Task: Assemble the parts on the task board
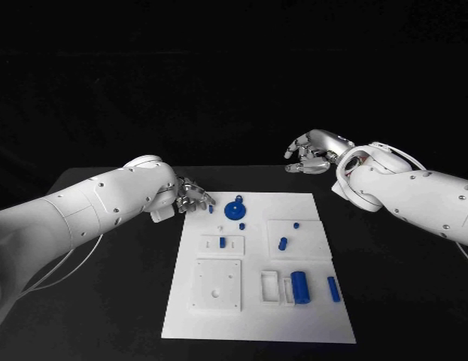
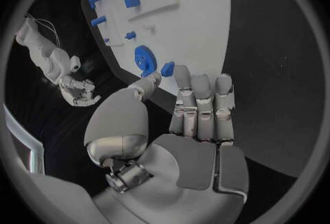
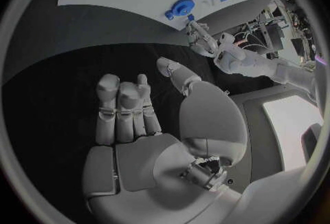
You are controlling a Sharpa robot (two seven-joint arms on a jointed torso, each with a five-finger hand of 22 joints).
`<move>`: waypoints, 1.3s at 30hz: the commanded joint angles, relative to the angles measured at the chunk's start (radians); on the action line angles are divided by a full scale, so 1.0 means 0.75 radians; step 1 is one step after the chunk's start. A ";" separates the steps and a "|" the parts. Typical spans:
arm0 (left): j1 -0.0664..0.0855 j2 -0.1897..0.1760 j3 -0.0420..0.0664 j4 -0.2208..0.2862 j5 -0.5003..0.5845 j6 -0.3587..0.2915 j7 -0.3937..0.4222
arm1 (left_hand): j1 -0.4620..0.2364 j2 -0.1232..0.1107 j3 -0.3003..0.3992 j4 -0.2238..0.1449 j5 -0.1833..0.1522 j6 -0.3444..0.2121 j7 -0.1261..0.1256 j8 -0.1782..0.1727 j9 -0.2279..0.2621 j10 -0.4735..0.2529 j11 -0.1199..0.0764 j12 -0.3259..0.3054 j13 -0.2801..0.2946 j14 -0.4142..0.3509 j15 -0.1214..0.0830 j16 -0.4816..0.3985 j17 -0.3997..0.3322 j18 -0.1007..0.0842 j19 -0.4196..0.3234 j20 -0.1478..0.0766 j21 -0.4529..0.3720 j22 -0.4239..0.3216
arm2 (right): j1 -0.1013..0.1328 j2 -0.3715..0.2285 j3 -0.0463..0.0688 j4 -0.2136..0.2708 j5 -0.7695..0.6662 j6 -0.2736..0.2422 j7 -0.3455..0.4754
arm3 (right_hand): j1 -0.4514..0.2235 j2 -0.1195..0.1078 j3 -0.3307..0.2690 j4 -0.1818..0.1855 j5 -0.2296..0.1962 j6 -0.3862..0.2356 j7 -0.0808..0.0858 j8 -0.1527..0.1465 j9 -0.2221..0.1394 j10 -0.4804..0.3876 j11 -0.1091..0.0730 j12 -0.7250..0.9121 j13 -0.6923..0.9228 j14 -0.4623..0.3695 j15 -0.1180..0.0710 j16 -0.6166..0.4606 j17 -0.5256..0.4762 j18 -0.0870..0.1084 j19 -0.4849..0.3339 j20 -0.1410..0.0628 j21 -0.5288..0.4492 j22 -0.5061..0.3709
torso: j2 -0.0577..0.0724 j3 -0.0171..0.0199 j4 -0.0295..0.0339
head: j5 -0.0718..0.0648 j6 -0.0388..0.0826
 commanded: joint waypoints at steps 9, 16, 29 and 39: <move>-0.004 0.004 0.001 -0.004 0.008 0.030 0.018 | 0.002 0.014 -0.002 -0.016 -0.006 -0.001 0.007 0.006 -0.003 -0.011 -0.001 0.004 0.002 -0.006 -0.006 0.009 -0.002 -0.010 -0.007 -0.184 -0.007 0.003 | 0.001 0.002 0.001 0.002 -0.009 0.006 0.008 | 0.003 -0.010 -0.001 0.006 0.005 0.003 0.010 -0.004 -0.001 -0.002 0.001 0.001 -0.003 -0.004 -0.005 -0.006 -0.002 0.071 0.003 -0.009 -0.004 0.018 | 0.000 0.0003 -0.0003 | 0.003 0.000; -0.005 0.008 0.001 -0.003 0.008 0.034 0.020 | 0.010 0.029 -0.003 -0.033 -0.006 -0.001 0.007 0.008 -0.004 -0.010 -0.001 0.005 0.003 -0.006 -0.006 0.011 -0.004 -0.010 -0.007 -0.184 -0.008 0.005 | 0.001 0.002 0.001 0.003 -0.009 0.006 0.008 | 0.004 -0.009 -0.001 0.006 0.005 0.003 0.010 -0.004 -0.001 -0.002 0.001 0.001 -0.003 -0.004 -0.005 -0.006 -0.002 0.071 0.003 -0.009 -0.004 0.018 | 0.001 -0.0002 -0.0005 | 0.003 0.000; -0.009 0.013 0.001 -0.014 0.009 0.040 0.024 | 0.051 0.121 0.003 -0.119 0.013 -0.003 0.008 0.013 -0.010 -0.010 0.000 0.007 0.006 -0.009 -0.005 0.019 -0.012 -0.013 -0.007 -0.182 -0.011 0.013 | 0.001 0.005 0.001 0.004 -0.010 0.008 0.008 | 0.004 -0.009 -0.001 0.006 0.005 0.003 0.010 -0.004 -0.001 -0.002 0.001 0.001 -0.003 -0.004 -0.005 -0.006 -0.002 0.071 0.003 -0.009 -0.005 0.018 | 0.001 -0.0003 -0.0008 | 0.003 -0.001; -0.009 0.015 0.001 -0.018 0.016 0.054 0.027 | 0.056 0.156 0.009 -0.162 0.026 0.004 0.007 0.019 -0.014 -0.007 -0.001 0.007 0.007 -0.008 -0.005 0.023 -0.017 -0.014 -0.006 -0.182 -0.013 0.017 | 0.001 0.007 0.001 0.002 -0.010 0.009 0.008 | 0.004 -0.009 -0.001 0.006 0.005 0.003 0.010 -0.004 -0.001 -0.002 0.001 0.001 -0.003 -0.004 -0.005 -0.006 -0.002 0.071 0.004 -0.009 -0.005 0.018 | 0.000 -0.0004 -0.0003 | 0.003 -0.003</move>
